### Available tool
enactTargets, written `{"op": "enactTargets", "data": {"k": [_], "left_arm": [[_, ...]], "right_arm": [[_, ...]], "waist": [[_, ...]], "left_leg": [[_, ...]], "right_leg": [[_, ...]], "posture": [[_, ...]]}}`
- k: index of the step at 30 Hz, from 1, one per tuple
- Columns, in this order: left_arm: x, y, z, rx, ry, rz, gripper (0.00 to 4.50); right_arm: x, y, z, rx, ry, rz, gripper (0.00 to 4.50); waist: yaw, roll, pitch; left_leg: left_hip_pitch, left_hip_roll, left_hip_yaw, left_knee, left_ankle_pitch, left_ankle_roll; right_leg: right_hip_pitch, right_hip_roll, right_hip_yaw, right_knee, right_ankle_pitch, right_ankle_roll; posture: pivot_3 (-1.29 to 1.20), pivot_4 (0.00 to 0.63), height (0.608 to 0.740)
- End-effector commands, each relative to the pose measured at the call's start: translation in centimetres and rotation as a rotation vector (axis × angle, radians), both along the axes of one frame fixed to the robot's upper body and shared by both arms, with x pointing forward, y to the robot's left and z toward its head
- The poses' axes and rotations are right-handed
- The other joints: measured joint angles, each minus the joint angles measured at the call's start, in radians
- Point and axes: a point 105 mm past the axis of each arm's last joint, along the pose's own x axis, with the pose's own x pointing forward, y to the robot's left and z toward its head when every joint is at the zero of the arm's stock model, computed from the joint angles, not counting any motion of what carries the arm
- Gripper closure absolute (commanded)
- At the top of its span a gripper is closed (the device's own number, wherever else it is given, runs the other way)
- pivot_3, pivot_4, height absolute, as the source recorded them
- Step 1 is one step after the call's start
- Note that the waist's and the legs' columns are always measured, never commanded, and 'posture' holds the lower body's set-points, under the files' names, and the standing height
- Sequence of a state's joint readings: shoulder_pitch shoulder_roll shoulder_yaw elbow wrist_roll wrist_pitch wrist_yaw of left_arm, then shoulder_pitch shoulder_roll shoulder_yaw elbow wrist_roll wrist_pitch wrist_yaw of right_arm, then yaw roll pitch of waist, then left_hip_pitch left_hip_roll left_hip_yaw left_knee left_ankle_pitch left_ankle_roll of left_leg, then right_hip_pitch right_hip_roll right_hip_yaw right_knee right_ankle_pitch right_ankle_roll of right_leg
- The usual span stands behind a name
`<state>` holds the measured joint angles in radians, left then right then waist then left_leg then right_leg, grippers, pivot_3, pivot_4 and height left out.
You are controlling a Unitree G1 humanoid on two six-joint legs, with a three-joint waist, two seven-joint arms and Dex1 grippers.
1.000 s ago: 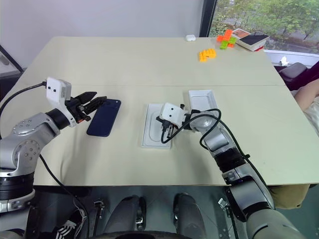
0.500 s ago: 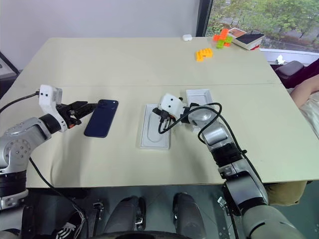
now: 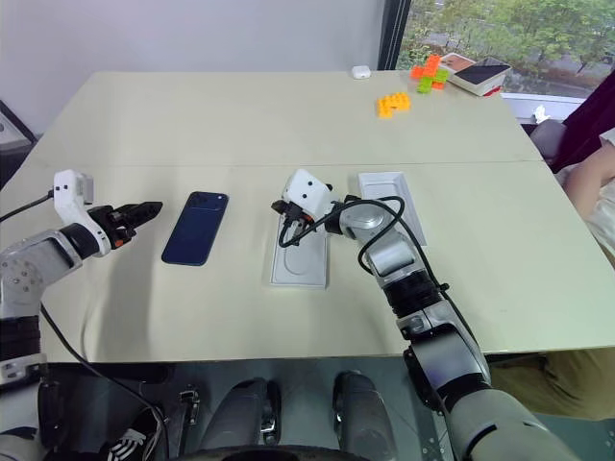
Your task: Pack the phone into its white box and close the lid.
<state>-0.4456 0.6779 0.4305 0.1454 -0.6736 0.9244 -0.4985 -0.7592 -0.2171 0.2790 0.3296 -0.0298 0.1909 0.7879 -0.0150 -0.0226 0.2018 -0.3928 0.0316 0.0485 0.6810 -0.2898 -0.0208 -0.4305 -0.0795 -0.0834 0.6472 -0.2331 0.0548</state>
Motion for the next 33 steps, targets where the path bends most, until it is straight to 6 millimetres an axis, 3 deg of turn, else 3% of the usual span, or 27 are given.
{"op": "enactTargets", "data": {"k": [1,9,14,19,26,29,33], "left_arm": [[0.0,0.7,0.6,-0.027,0.016,0.007,2.09],[0.6,0.5,-2.3,-0.062,0.205,0.004,2.09],[1.0,-0.9,-3.2,-0.136,0.284,-0.039,2.09],[0.9,-2.6,-3.8,-0.304,0.401,-0.105,2.09],[0.8,-3.7,-4.3,-0.317,0.418,-0.154,2.09],[0.1,-5.5,-5.3,-0.326,0.475,-0.222,2.09],[-0.2,-6.4,-5.7,-0.348,0.498,-0.253,2.09]], "right_arm": [[-0.2,1.3,1.5,0.016,-0.053,0.022,4.45],[0.4,3.0,0.7,-0.020,0.021,-0.005,4.45],[0.2,4.1,0.5,-0.038,0.157,-0.006,4.45],[0.2,4.3,0.6,-0.073,0.165,-0.021,4.45],[0.0,4.4,0.1,-0.090,0.163,-0.024,4.45],[0.0,4.2,-0.7,-0.112,0.174,-0.027,4.45],[-0.4,4.4,-1.2,-0.134,0.184,-0.018,4.45]], "waist": [[-0.001,0.000,0.000],[-0.002,0.000,0.000],[-0.001,0.000,0.000],[0.003,0.000,0.000],[0.000,0.000,0.000],[0.003,0.000,0.000],[0.005,0.000,0.000]], "left_leg": [[0.000,0.000,0.000,0.000,0.000,0.000],[0.000,0.000,0.000,0.000,0.000,0.000],[0.000,0.000,0.000,0.000,0.000,0.000],[0.000,-0.001,0.000,0.000,0.000,0.000],[0.000,-0.001,0.000,0.000,0.000,0.000],[0.000,-0.002,0.000,0.000,0.000,0.000],[0.000,-0.003,0.000,0.000,0.000,0.000]], "right_leg": [[0.000,0.000,0.000,0.000,0.000,0.000],[0.000,0.000,0.000,0.001,0.000,0.000],[0.000,0.000,0.000,0.001,0.000,0.000],[0.000,-0.001,0.000,0.002,0.000,0.000],[0.000,-0.001,0.000,0.001,0.000,0.000],[0.000,-0.002,0.000,0.001,0.000,0.000],[0.001,-0.003,0.000,0.001,0.000,0.000]], "posture": [[0.00,0.150,0.740],[0.00,0.150,0.740],[0.00,0.150,0.740],[0.00,0.150,0.740],[0.00,0.150,0.740],[0.00,0.150,0.740],[0.00,0.150,0.740]]}}
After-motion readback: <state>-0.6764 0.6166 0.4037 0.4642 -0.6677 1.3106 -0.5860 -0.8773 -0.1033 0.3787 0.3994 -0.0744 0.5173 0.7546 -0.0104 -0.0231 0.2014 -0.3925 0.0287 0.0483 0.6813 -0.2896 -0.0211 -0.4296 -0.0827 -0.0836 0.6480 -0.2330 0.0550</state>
